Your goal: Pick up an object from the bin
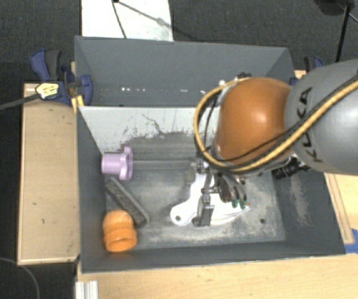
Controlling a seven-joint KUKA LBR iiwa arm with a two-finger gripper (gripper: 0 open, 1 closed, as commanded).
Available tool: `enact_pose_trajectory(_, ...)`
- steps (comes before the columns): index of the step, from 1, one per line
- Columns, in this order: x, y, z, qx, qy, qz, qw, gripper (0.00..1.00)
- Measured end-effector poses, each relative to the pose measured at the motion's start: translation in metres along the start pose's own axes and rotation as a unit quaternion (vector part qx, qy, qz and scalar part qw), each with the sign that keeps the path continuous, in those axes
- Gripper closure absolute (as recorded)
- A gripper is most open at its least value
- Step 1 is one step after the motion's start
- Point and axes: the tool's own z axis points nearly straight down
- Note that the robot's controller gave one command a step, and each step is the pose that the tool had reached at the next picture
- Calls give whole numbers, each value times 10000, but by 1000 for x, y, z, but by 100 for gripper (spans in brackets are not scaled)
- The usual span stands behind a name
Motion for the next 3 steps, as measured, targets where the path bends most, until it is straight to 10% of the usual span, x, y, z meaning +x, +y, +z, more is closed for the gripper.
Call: enact_pose_trajectory(3,-2,-43,55,-4,-63,-145,9999,0)
